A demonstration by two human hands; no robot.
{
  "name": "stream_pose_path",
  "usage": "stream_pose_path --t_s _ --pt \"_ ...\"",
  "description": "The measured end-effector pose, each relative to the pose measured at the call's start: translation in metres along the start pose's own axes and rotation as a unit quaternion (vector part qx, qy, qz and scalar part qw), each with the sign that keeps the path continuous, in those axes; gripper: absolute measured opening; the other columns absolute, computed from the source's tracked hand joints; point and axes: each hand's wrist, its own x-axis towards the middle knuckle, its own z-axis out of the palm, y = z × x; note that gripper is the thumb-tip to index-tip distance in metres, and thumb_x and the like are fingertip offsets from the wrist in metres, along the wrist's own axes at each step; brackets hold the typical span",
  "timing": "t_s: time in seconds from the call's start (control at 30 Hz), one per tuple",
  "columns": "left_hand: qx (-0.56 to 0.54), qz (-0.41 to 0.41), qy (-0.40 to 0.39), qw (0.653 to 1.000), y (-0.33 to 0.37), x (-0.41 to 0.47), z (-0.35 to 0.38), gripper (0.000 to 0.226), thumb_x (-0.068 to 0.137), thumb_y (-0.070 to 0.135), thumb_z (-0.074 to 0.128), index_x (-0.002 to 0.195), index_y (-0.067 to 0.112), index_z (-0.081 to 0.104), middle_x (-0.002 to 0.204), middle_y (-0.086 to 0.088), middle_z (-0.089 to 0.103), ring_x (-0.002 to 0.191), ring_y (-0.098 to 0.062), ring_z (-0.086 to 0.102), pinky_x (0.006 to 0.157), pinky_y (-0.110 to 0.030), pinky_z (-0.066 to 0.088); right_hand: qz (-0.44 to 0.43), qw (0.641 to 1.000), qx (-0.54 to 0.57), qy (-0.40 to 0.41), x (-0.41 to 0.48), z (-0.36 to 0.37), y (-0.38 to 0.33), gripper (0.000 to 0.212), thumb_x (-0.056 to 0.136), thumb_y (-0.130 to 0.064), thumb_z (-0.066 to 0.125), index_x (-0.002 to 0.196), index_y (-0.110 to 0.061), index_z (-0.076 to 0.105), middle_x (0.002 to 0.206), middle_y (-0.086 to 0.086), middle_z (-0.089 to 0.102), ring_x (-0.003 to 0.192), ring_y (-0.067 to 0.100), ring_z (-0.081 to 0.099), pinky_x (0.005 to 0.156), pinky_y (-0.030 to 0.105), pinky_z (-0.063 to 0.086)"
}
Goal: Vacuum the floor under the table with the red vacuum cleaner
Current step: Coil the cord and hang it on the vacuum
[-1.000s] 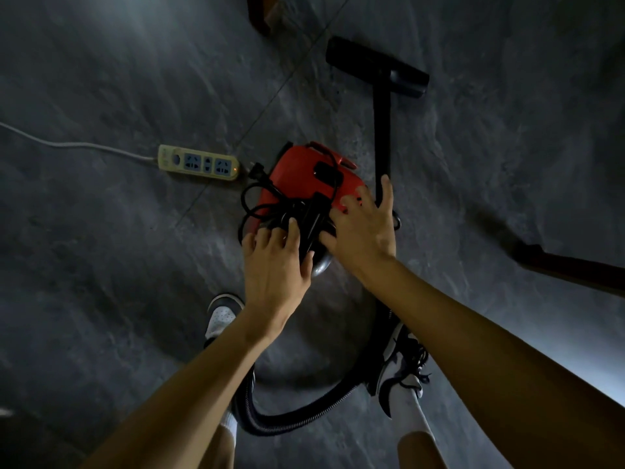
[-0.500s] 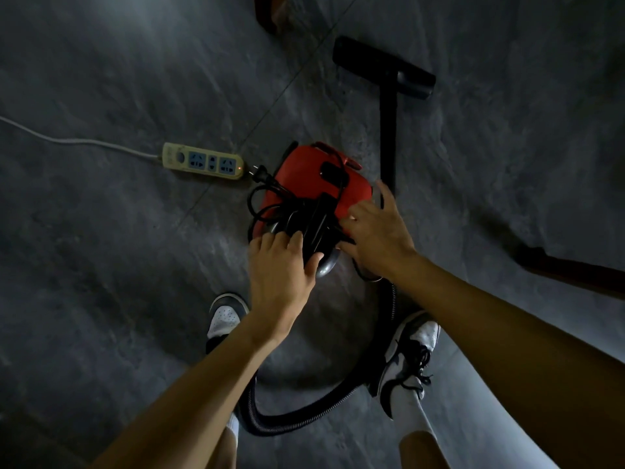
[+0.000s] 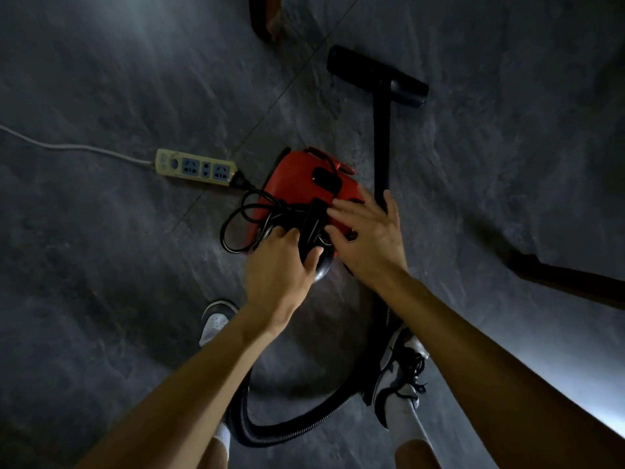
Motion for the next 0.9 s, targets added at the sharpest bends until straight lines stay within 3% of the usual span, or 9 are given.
stream_pose_path --t_s 0.13,0.2,0.27,0.37,0.5,0.57,0.67,0.77,0.9 --pt "0.021 -0.017 0.003 1.000 0.015 0.012 -0.008 0.034 0.089 0.039 0.053 0.105 0.009 0.058 0.103 -0.007 0.064 0.090 -0.023 0.063 0.063 -0.027 0.035 0.168 0.963 0.173 0.124 -0.004 -0.019 0.015 0.022 0.089 -0.009 0.056 0.099 -0.014 0.076 0.101 -0.008 0.073 0.108 0.002 0.062 0.096 0.028 0.051" --pt "0.047 -0.021 -0.004 0.999 0.021 0.013 -0.009 0.035 0.090 0.038 0.053 0.108 0.008 0.055 0.103 -0.008 0.064 0.091 -0.024 0.064 0.063 -0.027 0.035 0.244 0.941 0.185 0.145 0.004 -0.018 0.016 0.023 0.091 -0.011 0.055 0.102 -0.017 0.074 0.098 -0.012 0.069 0.089 -0.005 0.063 0.085 0.020 0.054" --pt "0.055 -0.020 -0.007 0.998 0.022 0.012 -0.006 0.032 0.091 0.035 0.052 0.108 0.008 0.054 0.103 -0.007 0.064 0.090 -0.023 0.065 0.062 -0.027 0.036 0.293 0.917 0.187 0.195 0.018 -0.009 0.021 0.023 0.091 -0.012 0.053 0.101 -0.017 0.073 0.099 -0.004 0.067 0.082 0.001 0.061 0.076 0.016 0.051" --pt "0.017 -0.021 0.011 1.000 0.017 0.011 0.002 0.032 0.088 0.033 0.056 0.109 0.009 0.053 0.105 -0.006 0.062 0.089 -0.023 0.064 0.062 -0.028 0.039 0.422 0.828 0.257 0.267 0.041 0.003 0.037 0.026 0.087 -0.013 0.047 0.088 -0.024 0.071 0.095 0.000 0.070 0.084 0.013 0.066 0.077 0.027 0.055" --pt "-0.013 -0.025 0.037 0.999 0.014 0.013 0.008 0.032 0.084 0.034 0.060 0.103 0.009 0.056 0.099 -0.006 0.063 0.085 -0.025 0.063 0.060 -0.028 0.035 0.564 0.729 0.340 0.186 0.052 0.022 0.078 0.020 0.085 -0.017 0.052 0.070 -0.019 0.065 0.078 0.000 0.067 0.083 0.023 0.067 0.069 0.033 0.053" --pt "-0.020 -0.024 0.049 0.998 0.012 0.016 0.010 0.033 0.081 0.034 0.064 0.100 0.008 0.058 0.094 -0.006 0.064 0.078 -0.026 0.063 0.059 -0.028 0.034 0.578 0.729 0.356 0.090 0.056 0.037 0.105 0.011 0.082 -0.018 0.056 0.083 -0.012 0.065 0.089 0.006 0.068 0.075 0.021 0.064 0.060 0.027 0.049" --pt "-0.020 -0.018 0.073 0.997 0.013 0.020 0.016 0.033 0.077 0.033 0.068 0.095 0.006 0.061 0.084 -0.008 0.064 0.068 -0.026 0.063 0.055 -0.027 0.033 0.486 0.835 0.249 -0.062 0.064 0.056 0.127 0.013 0.090 -0.015 0.049 0.082 -0.021 0.056 0.092 0.002 0.062 0.078 0.014 0.056 0.065 0.022 0.043" --pt "-0.013 -0.030 0.081 0.996 0.018 0.022 0.018 0.032 0.078 0.033 0.068 0.094 0.007 0.062 0.083 -0.007 0.063 0.066 -0.023 0.059 0.053 -0.025 0.029 0.410 0.901 0.136 -0.051 0.066 0.079 0.141 0.018 0.089 -0.028 0.056 0.099 -0.015 0.064 0.099 0.001 0.065 0.094 0.019 0.059 0.080 0.032 0.050" --pt "0.004 -0.019 0.095 0.995 0.015 0.025 0.019 0.030 0.078 0.035 0.068 0.092 0.009 0.061 0.080 -0.005 0.064 0.062 -0.013 0.042 0.047 -0.014 0.015 0.370 0.919 0.087 -0.106 0.067 0.105 0.166 0.045 0.078 -0.041 0.060 0.114 -0.014 0.058 0.096 0.005 0.066 0.093 0.032 0.067 0.067 0.035 0.052"
